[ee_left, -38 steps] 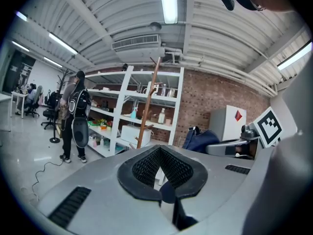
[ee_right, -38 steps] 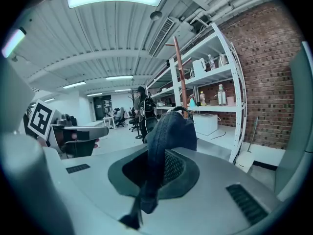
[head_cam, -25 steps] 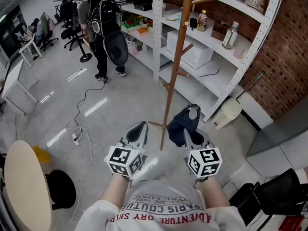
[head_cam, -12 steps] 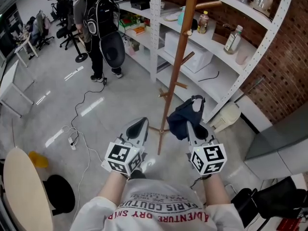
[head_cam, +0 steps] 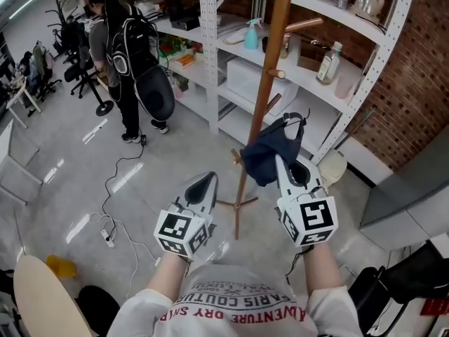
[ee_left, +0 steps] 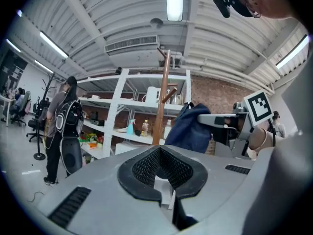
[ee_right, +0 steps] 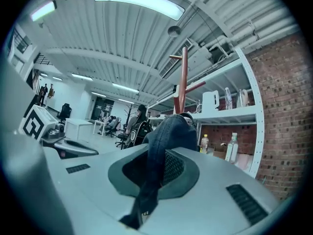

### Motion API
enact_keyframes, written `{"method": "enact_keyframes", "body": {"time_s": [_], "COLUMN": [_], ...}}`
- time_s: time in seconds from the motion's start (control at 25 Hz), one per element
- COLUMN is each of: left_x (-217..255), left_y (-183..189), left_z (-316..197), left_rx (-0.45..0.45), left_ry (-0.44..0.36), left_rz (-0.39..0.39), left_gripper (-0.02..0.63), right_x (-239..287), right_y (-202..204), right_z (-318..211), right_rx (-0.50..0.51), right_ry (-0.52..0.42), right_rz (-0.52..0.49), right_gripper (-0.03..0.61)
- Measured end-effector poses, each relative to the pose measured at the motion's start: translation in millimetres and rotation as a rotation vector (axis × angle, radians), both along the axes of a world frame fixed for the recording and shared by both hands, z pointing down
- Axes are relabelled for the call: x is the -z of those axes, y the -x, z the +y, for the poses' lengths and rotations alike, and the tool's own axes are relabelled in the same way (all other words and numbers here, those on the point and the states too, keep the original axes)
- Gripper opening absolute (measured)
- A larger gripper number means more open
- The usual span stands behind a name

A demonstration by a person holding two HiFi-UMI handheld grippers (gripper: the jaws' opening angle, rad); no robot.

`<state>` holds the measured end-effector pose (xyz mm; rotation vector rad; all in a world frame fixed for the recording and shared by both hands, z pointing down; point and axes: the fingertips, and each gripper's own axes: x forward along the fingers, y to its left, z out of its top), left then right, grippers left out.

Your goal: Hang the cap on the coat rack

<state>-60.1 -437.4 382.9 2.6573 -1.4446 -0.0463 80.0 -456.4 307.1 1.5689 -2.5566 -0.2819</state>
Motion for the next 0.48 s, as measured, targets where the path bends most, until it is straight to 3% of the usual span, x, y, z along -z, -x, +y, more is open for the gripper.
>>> {"method": "enact_keyframes", "body": {"time_s": [0.48], "left_x": [0], "left_y": [-1], "left_z": [-22], "left_rx": [-0.082], "left_ry": [0.011], "left_rz": [0.006], "left_gripper": [0.005], "right_x": [88], "right_y": [30], "right_z": [-21], "right_rx": [0.026], "right_ry": [-0.156], "right_rz": [0.083], "right_gripper": [0.02]}}
